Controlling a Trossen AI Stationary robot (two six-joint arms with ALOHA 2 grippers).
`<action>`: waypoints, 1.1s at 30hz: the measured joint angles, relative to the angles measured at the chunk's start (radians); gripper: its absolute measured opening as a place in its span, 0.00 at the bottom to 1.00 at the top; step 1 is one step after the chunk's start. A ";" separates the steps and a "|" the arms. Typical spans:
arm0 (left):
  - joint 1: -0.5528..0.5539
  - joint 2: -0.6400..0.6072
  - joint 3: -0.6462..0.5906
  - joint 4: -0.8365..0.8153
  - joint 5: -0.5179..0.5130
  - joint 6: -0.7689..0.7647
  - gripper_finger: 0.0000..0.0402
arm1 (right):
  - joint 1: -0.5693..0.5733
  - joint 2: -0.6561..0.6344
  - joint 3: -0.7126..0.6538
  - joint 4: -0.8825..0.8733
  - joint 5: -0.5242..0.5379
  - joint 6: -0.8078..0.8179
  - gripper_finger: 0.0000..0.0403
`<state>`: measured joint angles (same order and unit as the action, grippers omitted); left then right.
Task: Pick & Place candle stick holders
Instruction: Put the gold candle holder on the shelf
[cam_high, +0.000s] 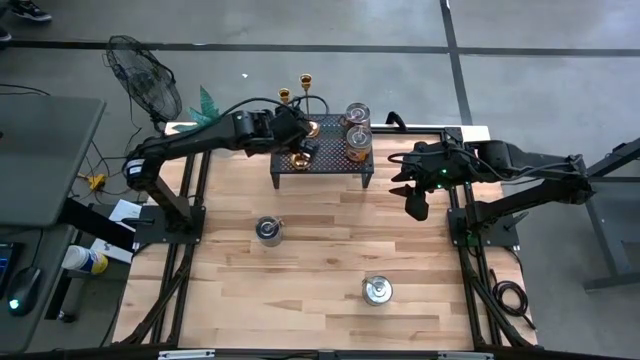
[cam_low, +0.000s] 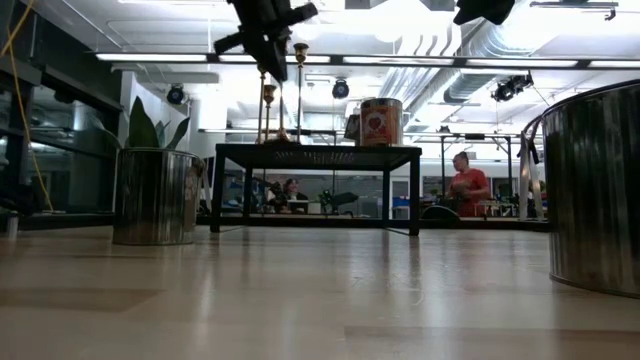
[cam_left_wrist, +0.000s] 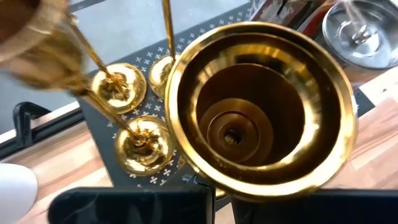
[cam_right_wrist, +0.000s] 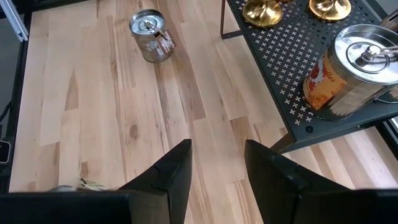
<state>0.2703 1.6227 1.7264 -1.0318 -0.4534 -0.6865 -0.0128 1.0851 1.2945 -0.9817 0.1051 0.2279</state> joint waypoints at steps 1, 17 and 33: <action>0.000 0.004 -0.001 -0.003 0.003 0.001 0.02 | 0.000 0.000 0.000 0.000 0.000 0.000 0.35; -0.003 0.025 0.003 -0.010 -0.010 0.024 0.02 | 0.000 0.000 0.000 -0.001 -0.005 0.008 0.35; -0.002 0.024 0.003 -0.045 -0.005 0.024 0.02 | 0.000 0.000 0.000 -0.001 -0.003 0.008 0.35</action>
<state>0.2680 1.6466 1.7294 -1.0767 -0.4587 -0.6624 -0.0124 1.0851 1.2947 -0.9825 0.1020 0.2359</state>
